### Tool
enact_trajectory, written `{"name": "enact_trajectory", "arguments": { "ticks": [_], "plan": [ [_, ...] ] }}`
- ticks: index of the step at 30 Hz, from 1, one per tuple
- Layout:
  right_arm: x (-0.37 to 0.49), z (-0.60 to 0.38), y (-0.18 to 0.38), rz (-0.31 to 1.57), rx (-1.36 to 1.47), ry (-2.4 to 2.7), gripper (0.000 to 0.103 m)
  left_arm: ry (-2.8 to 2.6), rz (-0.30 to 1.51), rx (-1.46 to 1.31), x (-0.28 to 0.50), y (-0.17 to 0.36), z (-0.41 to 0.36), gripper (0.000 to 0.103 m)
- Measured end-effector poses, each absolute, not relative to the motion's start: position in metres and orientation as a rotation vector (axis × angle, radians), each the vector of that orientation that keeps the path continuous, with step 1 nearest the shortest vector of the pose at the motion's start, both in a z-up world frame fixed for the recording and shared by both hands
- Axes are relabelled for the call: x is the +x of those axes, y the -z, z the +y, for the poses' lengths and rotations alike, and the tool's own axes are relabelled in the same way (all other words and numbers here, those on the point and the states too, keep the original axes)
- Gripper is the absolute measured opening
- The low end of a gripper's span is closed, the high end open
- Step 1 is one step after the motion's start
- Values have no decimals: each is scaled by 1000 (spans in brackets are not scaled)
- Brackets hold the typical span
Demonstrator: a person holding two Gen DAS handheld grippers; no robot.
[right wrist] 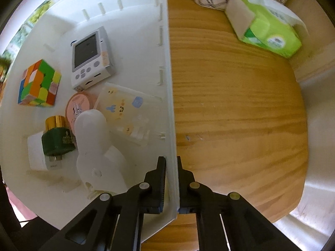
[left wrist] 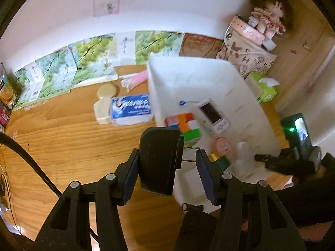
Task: Organize rigid objects
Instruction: 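Carry the black adapter into the tray and open the left gripper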
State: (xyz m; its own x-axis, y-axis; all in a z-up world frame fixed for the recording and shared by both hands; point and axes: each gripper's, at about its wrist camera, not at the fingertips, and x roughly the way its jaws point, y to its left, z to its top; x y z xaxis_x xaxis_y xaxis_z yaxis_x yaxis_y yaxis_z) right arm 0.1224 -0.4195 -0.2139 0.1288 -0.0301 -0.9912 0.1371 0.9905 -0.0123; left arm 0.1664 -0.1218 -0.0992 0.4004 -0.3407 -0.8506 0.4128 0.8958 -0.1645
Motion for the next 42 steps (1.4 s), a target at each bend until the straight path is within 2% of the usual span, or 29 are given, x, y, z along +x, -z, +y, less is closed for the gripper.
{"name": "enact_trajectory", "arguments": {
  "ticks": [15,33,34,37,42],
  "plan": [
    [131,-391,208,1411,-126,-66,5,463,1093,85,162,102,-205,57],
    [148,-386,215,1424,-211,-246,12,321,1171,69,159,126,-239,58],
    [149,-386,216,1424,-211,-245,12,320,1165,73,158,125,-239,60],
    [146,-388,212,1426,-200,-237,12,321,1144,83,158,121,-238,77],
    [147,-390,212,1435,-183,-200,12,332,1138,97,161,119,-231,77]
  ]
}}
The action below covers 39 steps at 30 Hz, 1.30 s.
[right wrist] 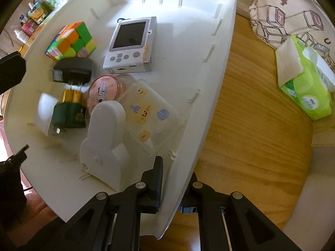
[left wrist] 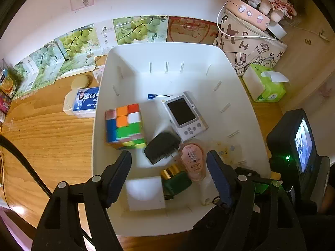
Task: Organize rigid objects
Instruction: 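Carry the black adapter into the tray and open the left gripper, then withdraw the left gripper and move it toward the blue-and-white box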
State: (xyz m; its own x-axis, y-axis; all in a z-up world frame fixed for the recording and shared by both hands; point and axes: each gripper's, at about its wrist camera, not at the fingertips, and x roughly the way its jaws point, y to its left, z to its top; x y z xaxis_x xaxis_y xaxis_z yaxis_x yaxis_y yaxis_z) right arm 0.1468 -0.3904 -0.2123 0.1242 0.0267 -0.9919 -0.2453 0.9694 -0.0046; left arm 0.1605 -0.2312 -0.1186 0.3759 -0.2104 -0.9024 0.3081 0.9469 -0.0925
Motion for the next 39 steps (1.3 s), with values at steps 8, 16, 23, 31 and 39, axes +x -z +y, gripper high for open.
{"name": "enact_trajectory", "arguments": {
  "ticks": [8,16,23,31,39],
  "plan": [
    [151,-396,216,1481,-111,-97,9,374,1123,138,165,110,-208,77],
    [153,-407,217,1501,34,54,6,417,1097,195,176,99,-172,77],
    [152,-416,215,1493,107,160,7,447,1066,307,192,96,-141,77],
    [150,-420,214,1487,153,246,11,520,1005,518,214,98,-121,77],
    [153,-419,212,1484,157,312,14,642,1008,705,240,122,-118,77]
  ]
}}
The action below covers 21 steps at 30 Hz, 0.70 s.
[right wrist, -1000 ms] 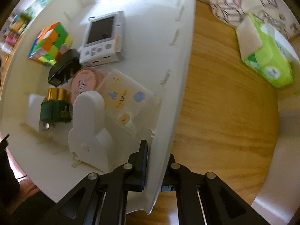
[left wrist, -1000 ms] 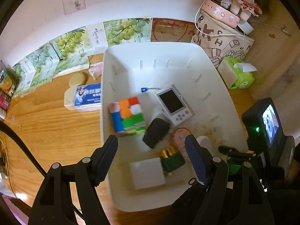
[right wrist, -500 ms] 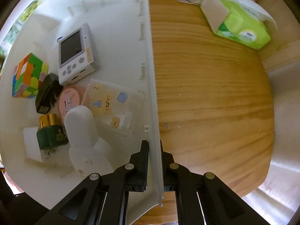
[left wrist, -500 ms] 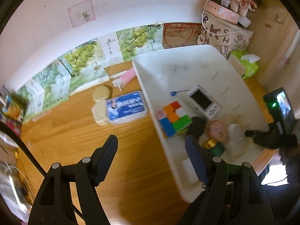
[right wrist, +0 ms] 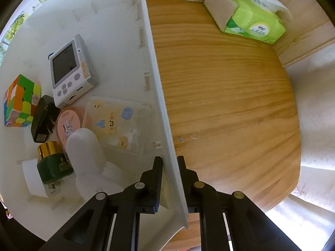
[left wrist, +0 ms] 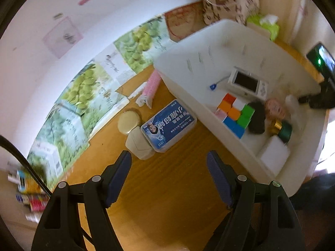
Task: Organize rigid objects
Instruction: 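Withdraw the left gripper and move it toward the blue-and-white box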
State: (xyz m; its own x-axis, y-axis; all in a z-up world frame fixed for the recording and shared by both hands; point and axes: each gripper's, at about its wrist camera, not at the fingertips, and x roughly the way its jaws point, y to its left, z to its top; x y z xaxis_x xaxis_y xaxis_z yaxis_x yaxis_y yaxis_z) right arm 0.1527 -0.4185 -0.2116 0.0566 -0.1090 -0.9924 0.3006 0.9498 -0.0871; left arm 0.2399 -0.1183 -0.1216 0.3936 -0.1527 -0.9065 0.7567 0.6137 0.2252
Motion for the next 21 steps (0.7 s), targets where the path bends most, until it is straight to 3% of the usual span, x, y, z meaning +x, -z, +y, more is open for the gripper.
{"name": "enact_trajectory", "arguments": {
  "ticks": [11,21],
  "plan": [
    [151,-410,212,1467,179,369,17,795,974,902,271,157,-143,81],
    [145,-413,207,1454,209,400,18,924,1069,934,291,189,-160,86]
  ]
}}
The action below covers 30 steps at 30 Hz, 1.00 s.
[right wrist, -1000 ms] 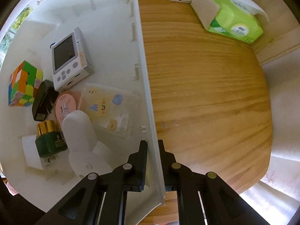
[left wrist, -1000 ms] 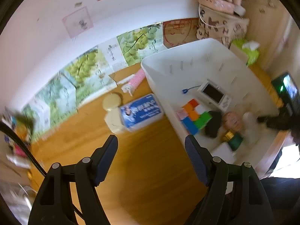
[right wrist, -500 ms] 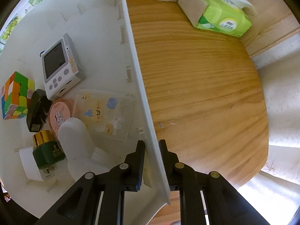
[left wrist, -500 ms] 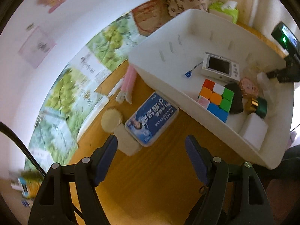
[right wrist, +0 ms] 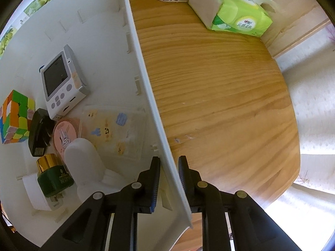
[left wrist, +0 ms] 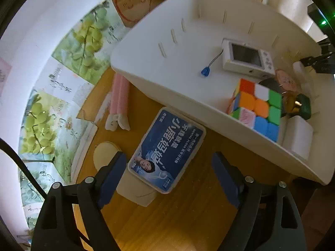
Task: Organize rigid objects
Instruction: 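Withdraw the left gripper and move it toward the blue-and-white box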
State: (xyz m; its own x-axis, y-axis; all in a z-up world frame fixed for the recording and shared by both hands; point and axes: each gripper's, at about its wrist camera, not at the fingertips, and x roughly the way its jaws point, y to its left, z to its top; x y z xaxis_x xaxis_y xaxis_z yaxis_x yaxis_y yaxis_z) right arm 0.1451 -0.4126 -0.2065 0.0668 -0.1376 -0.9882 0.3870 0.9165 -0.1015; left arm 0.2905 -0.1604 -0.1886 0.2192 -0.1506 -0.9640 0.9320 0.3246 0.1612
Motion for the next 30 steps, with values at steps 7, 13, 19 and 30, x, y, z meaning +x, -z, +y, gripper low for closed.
{"name": "enact_trajectory", "arguments": {
  "ticks": [7,13,19,30],
  "plan": [
    [146,-416,199,1452,228,405,18,922,1077,947,298,203,-169,86],
    [148,-419,197,1456,234,401,18,928,1110,932,309,217,-180,86],
    [149,-421,199,1461,235,397,18,931,1134,901,321,228,-187,86],
    [151,-419,202,1474,223,393,18,941,1104,818,317,231,-176,77]
  ]
}}
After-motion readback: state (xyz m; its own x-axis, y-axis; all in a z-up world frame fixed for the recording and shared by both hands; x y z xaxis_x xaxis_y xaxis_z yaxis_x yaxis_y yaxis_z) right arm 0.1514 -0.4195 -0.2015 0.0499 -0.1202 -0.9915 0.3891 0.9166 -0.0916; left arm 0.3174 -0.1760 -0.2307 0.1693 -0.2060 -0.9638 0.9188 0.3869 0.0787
